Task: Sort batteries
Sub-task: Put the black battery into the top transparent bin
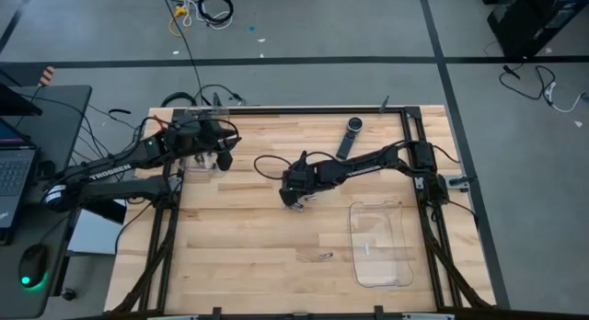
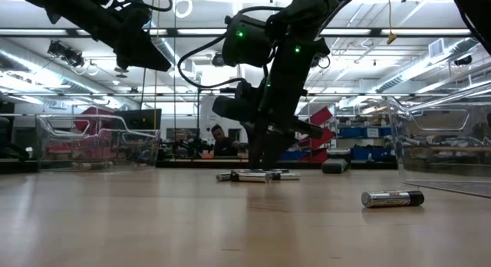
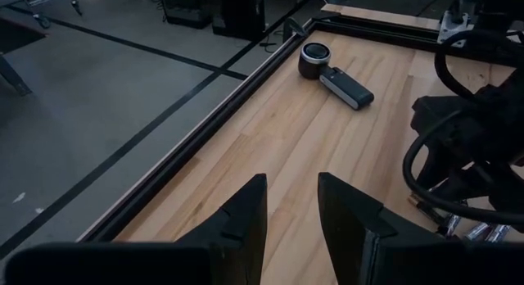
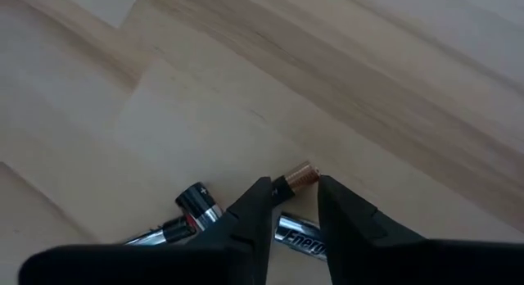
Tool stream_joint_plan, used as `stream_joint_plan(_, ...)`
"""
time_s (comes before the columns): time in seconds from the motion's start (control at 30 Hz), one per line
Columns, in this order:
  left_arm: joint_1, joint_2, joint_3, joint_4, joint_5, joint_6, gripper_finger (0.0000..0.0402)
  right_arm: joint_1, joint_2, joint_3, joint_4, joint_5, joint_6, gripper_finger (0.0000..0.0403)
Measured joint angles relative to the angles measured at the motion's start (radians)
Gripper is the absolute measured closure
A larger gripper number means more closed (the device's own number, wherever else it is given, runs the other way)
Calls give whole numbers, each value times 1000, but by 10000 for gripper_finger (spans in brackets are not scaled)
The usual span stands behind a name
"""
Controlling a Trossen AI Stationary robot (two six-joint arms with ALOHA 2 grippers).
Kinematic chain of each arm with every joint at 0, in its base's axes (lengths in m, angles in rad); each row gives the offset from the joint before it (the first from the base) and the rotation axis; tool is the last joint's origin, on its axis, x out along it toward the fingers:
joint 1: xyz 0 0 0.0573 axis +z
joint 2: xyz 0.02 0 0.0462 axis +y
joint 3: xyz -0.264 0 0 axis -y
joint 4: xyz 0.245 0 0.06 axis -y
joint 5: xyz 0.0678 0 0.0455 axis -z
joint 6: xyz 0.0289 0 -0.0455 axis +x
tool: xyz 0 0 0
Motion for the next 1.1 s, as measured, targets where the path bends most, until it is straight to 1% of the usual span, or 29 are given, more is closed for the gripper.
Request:
stream_joint_plan(0.3, 0, 0, 0, 0, 0, 0, 291, -1, -1, -29, 33, 14, 0, 316)
stream_joint_plan(0.4, 0, 0, 0, 0, 0, 0, 291, -3, -1, -48, 96, 35, -14, 316)
stream_joint_plan(0.6, 0, 0, 0, 0, 0, 0, 291, -14, 3, -75, 190, 40, -74, 316)
stream_joint_plan(0.93, 0, 0, 0, 0, 0, 0, 291, -19, 3, -76, 192, 50, -107, 316)
stream_joint_plan(1.1, 0, 0, 0, 0, 0, 0, 291, -19, 2, -91, 191, 55, -108, 326)
